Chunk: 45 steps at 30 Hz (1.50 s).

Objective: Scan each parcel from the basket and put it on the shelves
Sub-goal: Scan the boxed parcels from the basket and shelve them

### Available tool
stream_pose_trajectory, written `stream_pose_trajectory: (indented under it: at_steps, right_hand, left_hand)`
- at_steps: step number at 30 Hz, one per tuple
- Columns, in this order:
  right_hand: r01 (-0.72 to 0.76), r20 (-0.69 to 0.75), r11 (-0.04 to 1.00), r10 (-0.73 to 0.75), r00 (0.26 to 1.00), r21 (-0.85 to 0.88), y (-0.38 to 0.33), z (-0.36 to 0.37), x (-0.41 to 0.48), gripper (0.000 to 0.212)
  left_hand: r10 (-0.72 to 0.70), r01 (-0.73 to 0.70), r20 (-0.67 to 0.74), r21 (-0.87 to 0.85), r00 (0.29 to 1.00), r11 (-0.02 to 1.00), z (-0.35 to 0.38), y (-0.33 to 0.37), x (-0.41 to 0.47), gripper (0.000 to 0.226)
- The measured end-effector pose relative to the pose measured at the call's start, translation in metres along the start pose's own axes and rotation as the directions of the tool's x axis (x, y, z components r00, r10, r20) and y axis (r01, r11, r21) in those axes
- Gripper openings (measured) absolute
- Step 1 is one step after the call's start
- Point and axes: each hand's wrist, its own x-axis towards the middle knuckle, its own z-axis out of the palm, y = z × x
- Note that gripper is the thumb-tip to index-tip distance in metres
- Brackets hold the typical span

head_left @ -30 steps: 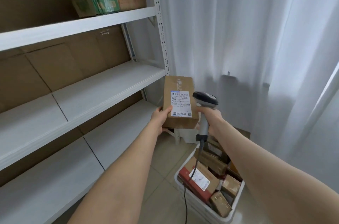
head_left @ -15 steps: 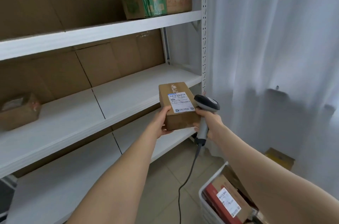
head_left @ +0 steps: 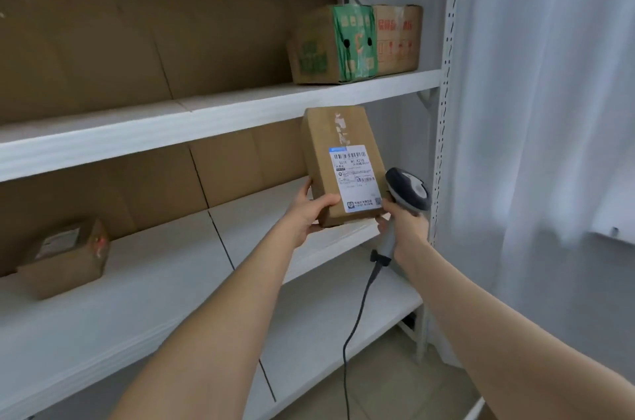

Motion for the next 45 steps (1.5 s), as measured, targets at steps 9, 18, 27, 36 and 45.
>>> stream_pose_trajectory:
  at_steps: [9, 18, 27, 36, 45]
  right_hand:
    - [0.12, -0.015, 0.992, -0.119, 0.993, 0.032, -0.05, 0.015, 0.02, 0.025]
    - [0.203, 0.138, 0.969, -0.222, 0.965, 0.142, -0.108, 0.075, 0.006, 0.021]
    - [0.18, 0.255, 0.978, -0.2, 0.946, 0.101, -0.141, 0.163, 0.006, 0.035]
    - [0.209, 0.23, 0.978, -0.199, 0.953, -0.017, -0.141, 0.215, 0.032, 0.032]
    - [0.262, 0.162, 0.965, -0.257, 0.953, -0.013, -0.131, 0.219, 0.057, 0.027]
  left_hand:
    - [0.133, -0.135, 0.036, 0.049, 0.99, 0.99, 0.023, 0.049, -0.004, 0.093]
    - [0.308, -0.307, -0.135, 0.031, 0.942, 0.951, 0.012, 0.139, -0.005, 0.073]
    - [0.215, -0.215, -0.292, 0.033, 0.932, 0.976, -0.047, 0.25, 0.017, 0.059]
    - [0.057, -0.039, -0.208, 0.086, 0.976, 0.995, -0.063, 0.271, 0.077, 0.039]
    - [0.035, -0.003, -0.215, 0.15, 0.976, 0.989, -0.071, 0.259, 0.118, 0.031]
